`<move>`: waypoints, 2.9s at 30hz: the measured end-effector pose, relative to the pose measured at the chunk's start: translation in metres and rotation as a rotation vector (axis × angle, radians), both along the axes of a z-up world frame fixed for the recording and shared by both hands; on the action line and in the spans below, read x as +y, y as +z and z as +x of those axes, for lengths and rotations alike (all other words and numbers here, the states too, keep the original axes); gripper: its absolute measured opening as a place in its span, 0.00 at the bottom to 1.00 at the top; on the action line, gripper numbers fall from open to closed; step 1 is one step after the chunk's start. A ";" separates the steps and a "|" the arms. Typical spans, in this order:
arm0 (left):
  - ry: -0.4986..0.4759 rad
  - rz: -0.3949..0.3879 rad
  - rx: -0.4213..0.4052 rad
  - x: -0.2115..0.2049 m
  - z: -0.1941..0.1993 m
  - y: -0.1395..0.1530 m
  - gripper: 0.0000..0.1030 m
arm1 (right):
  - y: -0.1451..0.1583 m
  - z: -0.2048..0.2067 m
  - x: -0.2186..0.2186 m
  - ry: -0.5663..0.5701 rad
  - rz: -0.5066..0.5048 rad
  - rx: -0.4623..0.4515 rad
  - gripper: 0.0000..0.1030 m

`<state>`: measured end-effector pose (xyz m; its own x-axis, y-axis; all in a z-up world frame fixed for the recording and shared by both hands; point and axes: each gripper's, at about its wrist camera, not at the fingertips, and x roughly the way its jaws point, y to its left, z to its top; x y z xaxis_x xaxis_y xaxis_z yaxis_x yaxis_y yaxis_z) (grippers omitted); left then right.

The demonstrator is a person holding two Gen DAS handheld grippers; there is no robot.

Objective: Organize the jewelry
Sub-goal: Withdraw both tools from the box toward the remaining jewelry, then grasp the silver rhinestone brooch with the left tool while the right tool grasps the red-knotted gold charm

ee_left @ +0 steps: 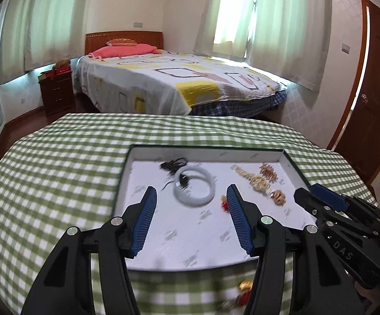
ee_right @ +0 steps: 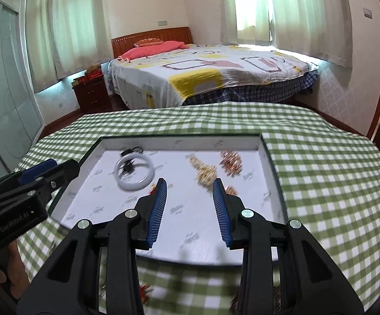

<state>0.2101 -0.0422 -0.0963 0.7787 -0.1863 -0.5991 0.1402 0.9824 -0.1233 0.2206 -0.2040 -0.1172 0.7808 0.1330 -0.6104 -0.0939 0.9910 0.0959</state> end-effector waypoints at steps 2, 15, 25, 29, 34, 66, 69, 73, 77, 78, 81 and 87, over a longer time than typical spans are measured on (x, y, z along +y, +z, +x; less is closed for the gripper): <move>0.012 0.004 0.008 0.007 -0.007 -0.003 0.53 | -0.003 -0.010 0.006 0.010 0.003 0.009 0.35; 0.085 0.035 0.075 0.053 -0.056 -0.027 0.53 | -0.033 -0.050 0.037 0.079 0.003 0.095 0.35; 0.125 0.046 0.110 0.071 -0.073 -0.040 0.53 | -0.049 -0.054 0.053 0.112 -0.007 0.136 0.35; 0.135 0.045 0.127 0.075 -0.074 -0.046 0.53 | -0.058 -0.051 0.054 0.115 -0.008 0.177 0.35; 0.131 0.049 0.141 0.074 -0.075 -0.051 0.53 | -0.064 -0.051 0.053 0.114 -0.005 0.194 0.37; 0.063 0.072 0.202 0.054 -0.070 -0.074 0.35 | -0.059 -0.073 0.009 0.052 0.017 0.153 0.09; 0.057 0.059 0.218 0.055 -0.069 -0.077 0.23 | -0.059 -0.073 0.009 0.052 0.018 0.154 0.09; 0.057 0.053 0.221 0.056 -0.069 -0.079 0.16 | -0.059 -0.072 0.009 0.051 0.021 0.155 0.09; 0.051 0.041 0.212 0.057 -0.070 -0.079 0.15 | -0.058 -0.073 0.009 0.052 0.020 0.150 0.09; 0.053 0.040 0.211 0.057 -0.070 -0.079 0.14 | -0.058 -0.073 0.009 0.052 0.021 0.148 0.09; 0.055 0.037 0.209 0.058 -0.070 -0.079 0.14 | -0.057 -0.075 0.009 0.052 0.023 0.139 0.09; 0.062 0.040 0.159 0.059 -0.075 -0.065 0.14 | -0.047 -0.078 0.009 0.051 0.028 0.108 0.09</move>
